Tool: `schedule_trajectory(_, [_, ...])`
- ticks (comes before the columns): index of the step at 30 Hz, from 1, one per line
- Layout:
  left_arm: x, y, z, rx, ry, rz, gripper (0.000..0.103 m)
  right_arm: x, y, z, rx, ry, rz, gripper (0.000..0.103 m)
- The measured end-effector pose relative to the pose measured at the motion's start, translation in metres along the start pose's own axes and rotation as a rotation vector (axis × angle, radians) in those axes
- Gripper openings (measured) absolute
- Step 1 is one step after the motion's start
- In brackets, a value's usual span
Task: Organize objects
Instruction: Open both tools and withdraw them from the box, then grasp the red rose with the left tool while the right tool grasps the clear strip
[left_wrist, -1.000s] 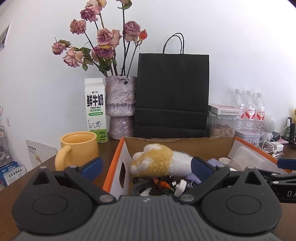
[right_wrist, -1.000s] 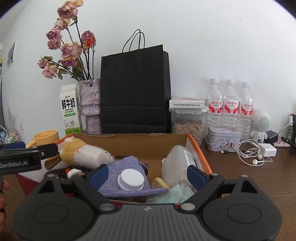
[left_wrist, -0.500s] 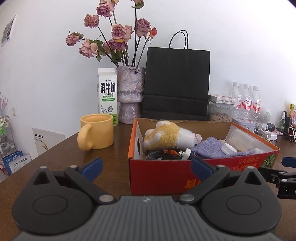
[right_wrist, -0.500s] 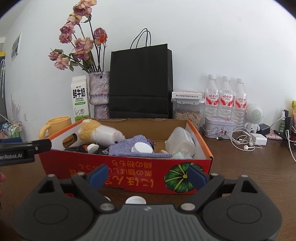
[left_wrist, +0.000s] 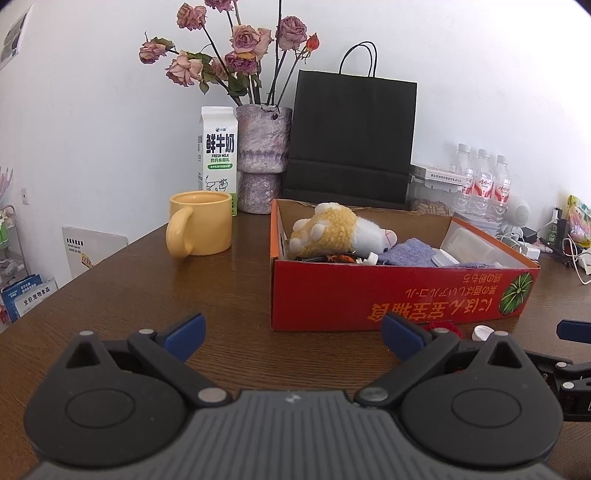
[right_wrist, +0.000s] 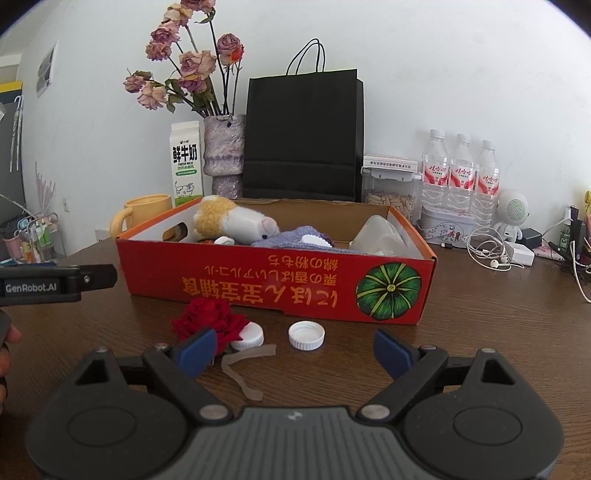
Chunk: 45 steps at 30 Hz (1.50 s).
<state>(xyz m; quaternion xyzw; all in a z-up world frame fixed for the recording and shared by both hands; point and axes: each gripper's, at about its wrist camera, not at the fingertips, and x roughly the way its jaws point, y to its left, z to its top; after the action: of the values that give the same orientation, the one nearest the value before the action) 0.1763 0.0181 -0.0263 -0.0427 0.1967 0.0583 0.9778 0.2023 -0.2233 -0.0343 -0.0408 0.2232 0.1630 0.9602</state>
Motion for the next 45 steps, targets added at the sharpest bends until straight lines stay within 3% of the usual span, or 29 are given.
schedule_trajectory(8, [-0.004,-0.001,-0.003,0.004,0.006,-0.008,0.103,-0.002,0.008,-0.004,-0.021,0.041,0.028,0.087])
schedule_trajectory(16, [-0.006,0.000,-0.004,0.002,0.010,-0.017,0.103,0.013,0.020,-0.003,-0.046,0.134,0.067,0.059])
schedule_trajectory(22, [-0.005,-0.001,-0.004,0.001,0.011,-0.021,0.103,0.034,0.028,0.001,-0.035,0.188,0.096,0.042])
schedule_trajectory(26, [-0.005,-0.001,-0.004,0.000,0.015,-0.020,0.103,0.043,0.031,0.005,-0.033,0.187,0.095,0.037])
schedule_trajectory(31, [-0.005,-0.001,-0.005,0.001,0.017,-0.022,0.103,0.043,0.034,0.005,-0.053,0.183,0.115,0.007])
schedule_trajectory(45, [-0.004,-0.010,-0.005,0.040,0.031,-0.036,0.103,0.019,0.016,0.006,0.000,0.067,0.100,0.002])
